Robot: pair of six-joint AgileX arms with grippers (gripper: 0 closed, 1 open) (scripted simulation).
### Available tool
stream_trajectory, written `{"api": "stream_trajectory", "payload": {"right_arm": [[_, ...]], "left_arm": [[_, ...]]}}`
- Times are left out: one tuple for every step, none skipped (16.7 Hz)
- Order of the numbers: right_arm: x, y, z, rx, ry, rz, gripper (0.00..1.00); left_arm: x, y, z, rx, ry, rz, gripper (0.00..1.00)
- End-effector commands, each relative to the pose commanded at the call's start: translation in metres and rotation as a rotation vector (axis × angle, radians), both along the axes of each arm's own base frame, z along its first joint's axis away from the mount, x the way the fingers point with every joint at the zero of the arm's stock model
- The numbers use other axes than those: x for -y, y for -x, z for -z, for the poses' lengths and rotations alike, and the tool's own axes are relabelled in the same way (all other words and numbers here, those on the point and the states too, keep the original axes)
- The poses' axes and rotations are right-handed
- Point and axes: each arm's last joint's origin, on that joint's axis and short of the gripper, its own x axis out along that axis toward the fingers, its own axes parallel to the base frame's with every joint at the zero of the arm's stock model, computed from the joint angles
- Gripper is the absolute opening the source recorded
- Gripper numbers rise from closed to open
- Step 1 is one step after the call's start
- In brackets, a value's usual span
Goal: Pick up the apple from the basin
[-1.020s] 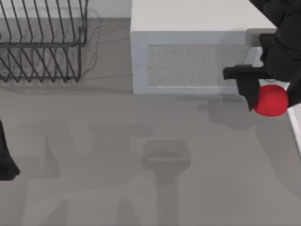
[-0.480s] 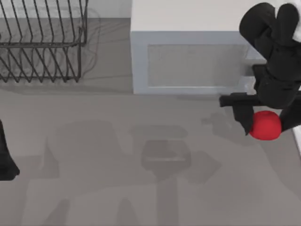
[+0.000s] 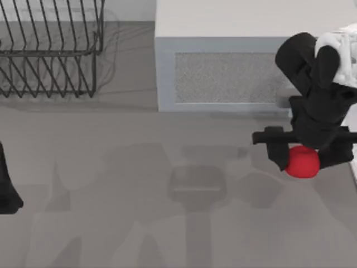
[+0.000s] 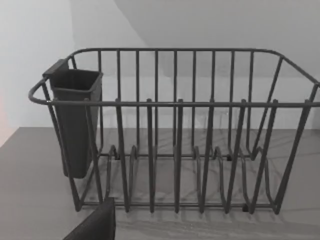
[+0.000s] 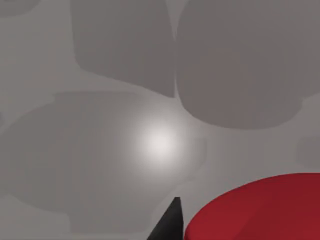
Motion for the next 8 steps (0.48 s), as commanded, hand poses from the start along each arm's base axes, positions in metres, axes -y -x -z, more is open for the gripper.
{"api": "stream_trajectory", "payload": {"right_arm": [[-0.0001, 0.0, 0.0, 0.001, -0.001, 0.0, 0.0], [-0.0001, 0.0, 0.0, 0.001, -0.001, 0.0, 0.0], [-0.0001, 0.0, 0.0, 0.001, -0.001, 0.0, 0.0], [-0.0001, 0.0, 0.0, 0.001, -0.001, 0.0, 0.0], [-0.0001, 0.0, 0.0, 0.001, -0.001, 0.0, 0.08], [-0.0001, 0.0, 0.0, 0.001, -0.001, 0.0, 0.15], [-0.0001, 0.0, 0.0, 0.001, -0.001, 0.0, 0.23], [-0.0001, 0.0, 0.0, 0.001, -0.001, 0.0, 0.3]], "left_arm": [[0.0, 0.0, 0.0, 0.0, 0.0, 0.0, 1.0], [0.0, 0.0, 0.0, 0.0, 0.0, 0.0, 1.0], [0.0, 0.0, 0.0, 0.0, 0.0, 0.0, 1.0], [0.0, 0.0, 0.0, 0.0, 0.0, 0.0, 1.0], [0.0, 0.0, 0.0, 0.0, 0.0, 0.0, 1.0], [0.0, 0.0, 0.0, 0.0, 0.0, 0.0, 1.0], [0.0, 0.0, 0.0, 0.0, 0.0, 0.0, 1.0], [0.0, 0.0, 0.0, 0.0, 0.0, 0.0, 1.0]]}}
